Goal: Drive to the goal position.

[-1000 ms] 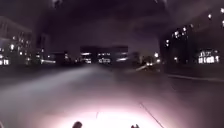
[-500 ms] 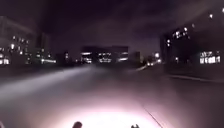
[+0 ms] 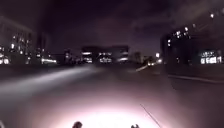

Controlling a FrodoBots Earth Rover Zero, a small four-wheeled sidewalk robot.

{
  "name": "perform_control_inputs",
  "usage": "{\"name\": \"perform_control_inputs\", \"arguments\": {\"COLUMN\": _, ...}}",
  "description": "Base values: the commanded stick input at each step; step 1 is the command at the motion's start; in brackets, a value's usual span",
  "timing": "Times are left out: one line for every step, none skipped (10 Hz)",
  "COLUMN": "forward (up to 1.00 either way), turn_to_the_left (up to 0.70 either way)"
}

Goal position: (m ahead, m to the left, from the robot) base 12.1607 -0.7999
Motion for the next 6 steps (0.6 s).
{"name": "perform_control_inputs", "arguments": {"forward": 1.00, "turn_to_the_left": 0.00}}
{"name": "perform_control_inputs", "arguments": {"forward": 1.00, "turn_to_the_left": 0.00}}
{"name": "perform_control_inputs", "arguments": {"forward": 1.00, "turn_to_the_left": 0.00}}
{"name": "perform_control_inputs", "arguments": {"forward": 1.00, "turn_to_the_left": 0.00}}
{"name": "perform_control_inputs", "arguments": {"forward": 1.00, "turn_to_the_left": 0.00}}
{"name": "perform_control_inputs", "arguments": {"forward": 1.00, "turn_to_the_left": 0.00}}
